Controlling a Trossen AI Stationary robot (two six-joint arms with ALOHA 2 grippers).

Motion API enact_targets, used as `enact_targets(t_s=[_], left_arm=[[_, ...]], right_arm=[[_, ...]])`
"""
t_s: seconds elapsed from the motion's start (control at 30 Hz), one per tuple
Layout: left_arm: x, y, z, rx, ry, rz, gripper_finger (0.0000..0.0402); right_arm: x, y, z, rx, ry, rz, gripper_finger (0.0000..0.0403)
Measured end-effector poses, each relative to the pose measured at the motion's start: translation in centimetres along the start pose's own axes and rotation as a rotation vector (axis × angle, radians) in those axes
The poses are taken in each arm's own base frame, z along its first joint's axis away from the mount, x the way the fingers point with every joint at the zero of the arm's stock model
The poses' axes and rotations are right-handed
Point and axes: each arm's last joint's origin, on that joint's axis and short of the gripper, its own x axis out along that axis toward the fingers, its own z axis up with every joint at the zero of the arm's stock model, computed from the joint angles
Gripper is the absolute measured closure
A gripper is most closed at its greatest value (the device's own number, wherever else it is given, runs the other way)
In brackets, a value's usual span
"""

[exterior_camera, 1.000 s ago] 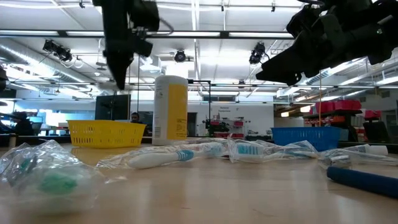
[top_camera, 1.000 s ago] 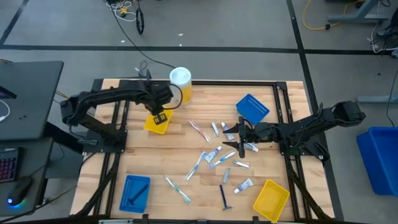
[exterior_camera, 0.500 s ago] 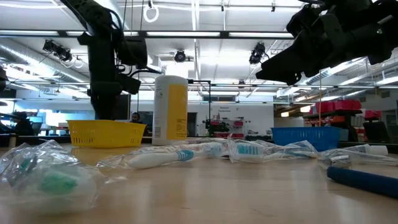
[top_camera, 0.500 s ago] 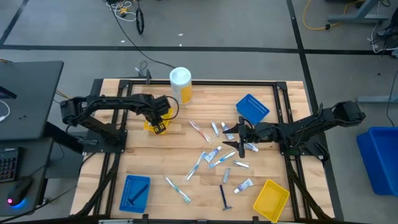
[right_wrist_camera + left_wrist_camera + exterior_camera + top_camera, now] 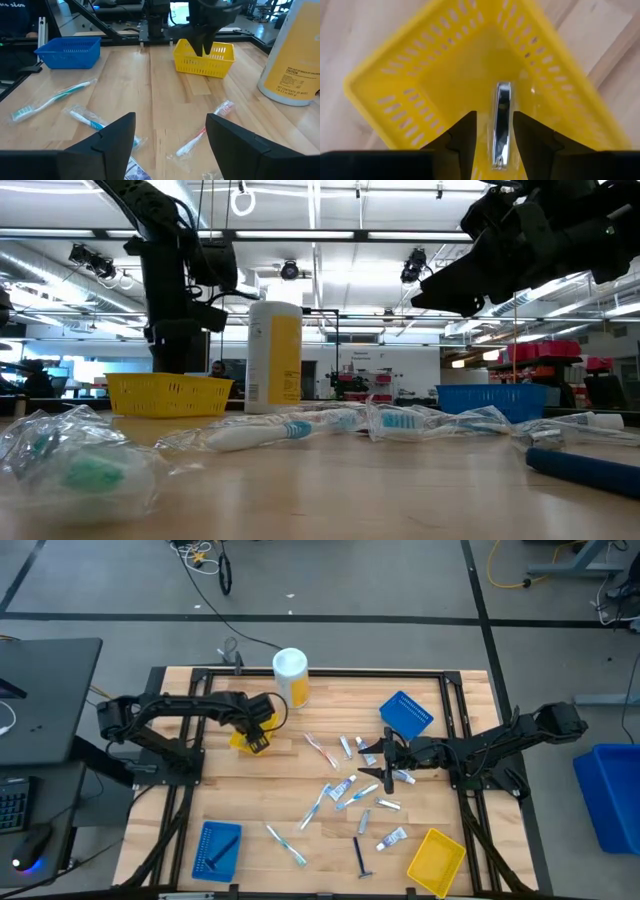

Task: Pick & Place Travel size toiletries
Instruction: Put the red toothbrush into the top blue bin

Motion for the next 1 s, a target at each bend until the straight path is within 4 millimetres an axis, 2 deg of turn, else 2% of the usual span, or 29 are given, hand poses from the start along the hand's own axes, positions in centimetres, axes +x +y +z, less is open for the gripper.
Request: enact_targets(t_s=[0.17,0.3,0.5,0.67,0.87,1.0], left_arm=[[-2.5,-0.3,1.3,0.002,-0.101,-0.022,0.0274],[-5.5,-1.1,1.9,0.002,-0.217,-0.082,0.0282],[-9.0,-3.1,1.6,0.036,-0.391,-0.159,0.029],[-10.4,-5.7,1.2,0.117,-0.506,-0.214,0.0293],[-11.0,-9.4,0.6,0.22,-0.612,-0.229,0.0293],[-11.6,-10.8,-0.1,0.221,-0.661,-0.223,0.0293]], right_arm=[[0.0,0.0,0.0,0.0,0.001,0.0,0.0154],[0.0,0.0,0.0,-0.001,0.002,0.0,0.0163],[0.0,0.0,0.0,0.0,0.001,0.0,0.0169],[0.0,0.0,0.0,0.0,-0.001,0.0,0.0162],[0.0,0.0,0.0,0.011,-0.003,-0.004,0.015],[0.0,-0.1,-0.1,0.06,0.004,-0.042,0.0151]])
